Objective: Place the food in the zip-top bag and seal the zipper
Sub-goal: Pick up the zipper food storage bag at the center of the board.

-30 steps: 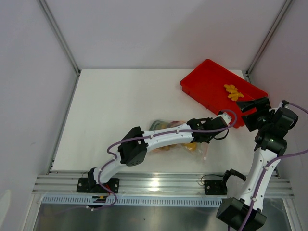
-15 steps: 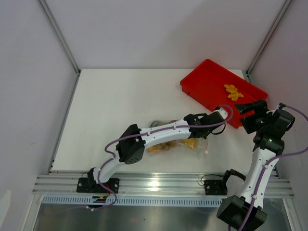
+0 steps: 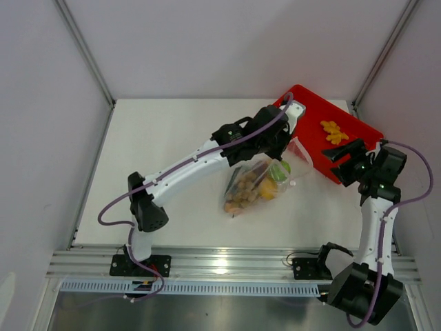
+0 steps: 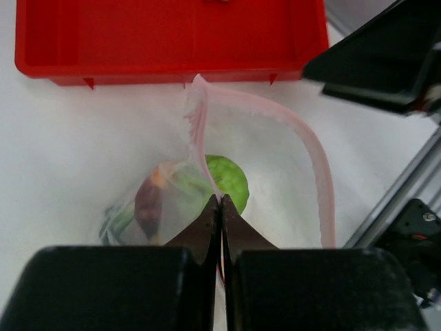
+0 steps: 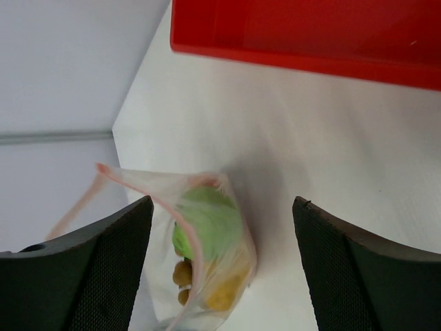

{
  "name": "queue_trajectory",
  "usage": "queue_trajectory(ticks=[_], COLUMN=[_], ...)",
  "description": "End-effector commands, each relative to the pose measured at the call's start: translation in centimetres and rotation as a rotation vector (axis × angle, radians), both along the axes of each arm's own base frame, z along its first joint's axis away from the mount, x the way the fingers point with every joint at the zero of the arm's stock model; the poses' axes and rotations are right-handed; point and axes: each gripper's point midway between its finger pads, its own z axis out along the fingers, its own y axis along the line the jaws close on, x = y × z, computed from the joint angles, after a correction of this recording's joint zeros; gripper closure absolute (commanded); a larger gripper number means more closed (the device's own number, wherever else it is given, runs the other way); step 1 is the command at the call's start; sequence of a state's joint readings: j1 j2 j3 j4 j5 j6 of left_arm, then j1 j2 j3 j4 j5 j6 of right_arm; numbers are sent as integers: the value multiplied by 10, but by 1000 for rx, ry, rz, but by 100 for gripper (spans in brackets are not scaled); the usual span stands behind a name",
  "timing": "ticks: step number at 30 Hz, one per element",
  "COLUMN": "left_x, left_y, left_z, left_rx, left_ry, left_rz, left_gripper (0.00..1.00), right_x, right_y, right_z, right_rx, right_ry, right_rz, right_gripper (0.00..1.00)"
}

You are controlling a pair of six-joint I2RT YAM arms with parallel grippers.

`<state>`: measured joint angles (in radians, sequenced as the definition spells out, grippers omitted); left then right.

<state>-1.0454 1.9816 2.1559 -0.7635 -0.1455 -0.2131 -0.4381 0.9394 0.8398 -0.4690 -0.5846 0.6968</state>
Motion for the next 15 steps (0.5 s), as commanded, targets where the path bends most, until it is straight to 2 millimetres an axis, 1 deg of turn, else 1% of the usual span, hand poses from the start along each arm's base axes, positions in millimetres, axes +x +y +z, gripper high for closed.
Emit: queue_trajectory(ticks=[1, 2, 3, 6, 7, 8, 9, 10, 11, 12, 13, 15], left_x=[-4, -4, -3, -1, -1, 0, -2, -3, -2, -1, 3, 7], left_y=[-2, 0, 1, 7, 9, 10, 13, 14, 14, 15, 19, 24], left_z=[63, 67, 68, 74, 66, 63, 72, 64, 60, 62, 60, 61], left_rx=[-176, -187, -190, -210, -199, -207, -234, -234, -242, -248, -245, -253], left_ry=[-35, -37, -35, -51, -44, -47, -57, -38, -36, -33, -30, -23], left_rz=[-48, -55, -56, -64, -63, -62, -68, -79, -82, -83, -71, -59], left_gripper=[100, 99, 100, 99, 99, 99, 99, 99, 99, 99, 99, 100], right_x=[8, 9, 9, 12, 13, 16, 16, 18, 21, 22, 26, 33], right_y=[30, 35, 47, 55, 57, 58, 63, 65, 69, 74, 69, 63], right_z=[7, 6, 6, 5, 4, 5, 5, 5, 7, 8, 9, 19], right_rx=[-36, -52, -65, -92, -87, -86, -84, -89, -92, -98, -123, -154], right_ry=[-40, -35, -35, -18, -13, -18, -18, -16, -13, -10, -8, -36], right_rz=[139, 147, 187, 216, 220, 225, 240, 243, 252, 266, 234, 194], right_gripper=[17, 18, 18, 18, 17, 18, 19, 20, 20, 21, 21, 20])
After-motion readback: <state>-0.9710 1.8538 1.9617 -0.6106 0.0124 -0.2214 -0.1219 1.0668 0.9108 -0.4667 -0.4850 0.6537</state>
